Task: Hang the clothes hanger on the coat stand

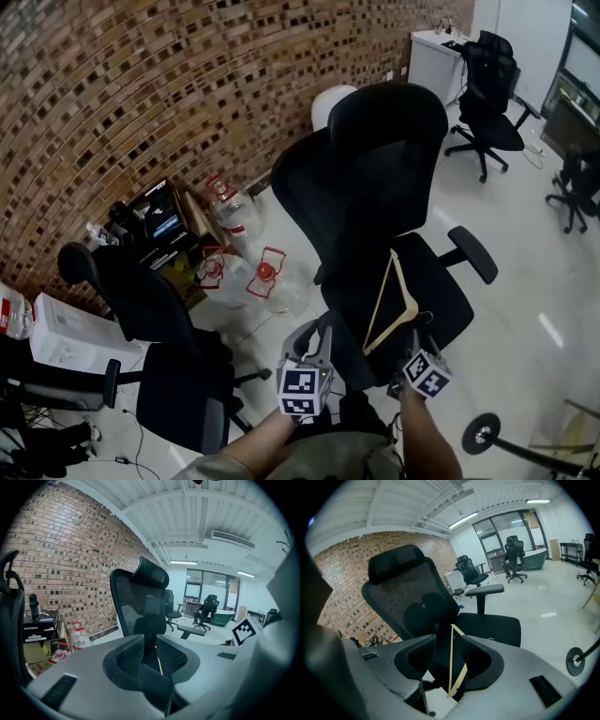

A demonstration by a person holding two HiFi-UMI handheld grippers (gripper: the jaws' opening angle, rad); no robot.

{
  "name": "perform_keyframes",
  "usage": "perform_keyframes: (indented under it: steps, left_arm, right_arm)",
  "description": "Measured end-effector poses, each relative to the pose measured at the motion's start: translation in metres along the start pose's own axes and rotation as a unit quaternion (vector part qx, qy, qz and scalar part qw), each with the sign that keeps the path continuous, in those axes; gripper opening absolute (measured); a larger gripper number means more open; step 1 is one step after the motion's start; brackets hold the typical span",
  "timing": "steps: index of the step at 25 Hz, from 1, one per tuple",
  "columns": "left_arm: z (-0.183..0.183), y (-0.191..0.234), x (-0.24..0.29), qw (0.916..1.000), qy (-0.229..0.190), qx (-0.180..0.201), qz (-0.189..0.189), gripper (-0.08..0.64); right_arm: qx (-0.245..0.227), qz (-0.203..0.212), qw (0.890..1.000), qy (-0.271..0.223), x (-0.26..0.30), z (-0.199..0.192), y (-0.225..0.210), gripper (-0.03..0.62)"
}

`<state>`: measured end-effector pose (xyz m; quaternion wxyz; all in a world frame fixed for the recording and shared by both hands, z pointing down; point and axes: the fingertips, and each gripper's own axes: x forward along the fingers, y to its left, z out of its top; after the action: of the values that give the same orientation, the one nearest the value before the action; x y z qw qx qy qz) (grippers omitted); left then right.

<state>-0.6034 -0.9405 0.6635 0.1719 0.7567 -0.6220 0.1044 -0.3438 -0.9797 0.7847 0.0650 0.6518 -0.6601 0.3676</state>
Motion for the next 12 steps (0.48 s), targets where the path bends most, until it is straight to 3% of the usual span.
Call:
perform_keyframes:
  steps: [6, 12]
  left_arm:
    - [0.017, -0.023, 0.122, 0.9996, 0.011, 0.022, -0.017, 0.089]
    - [0.016, -0.072, 0.215, 0.9976, 0.031, 0.041, -0.047, 0.089]
  right_arm:
    - [0.004, -0.034, 0.999, 0.036, 0.099, 0.02, -0.034, 0.179]
    - [0.014, -0.071, 0.996, 0.061, 0.163, 0.037, -0.081, 0.179]
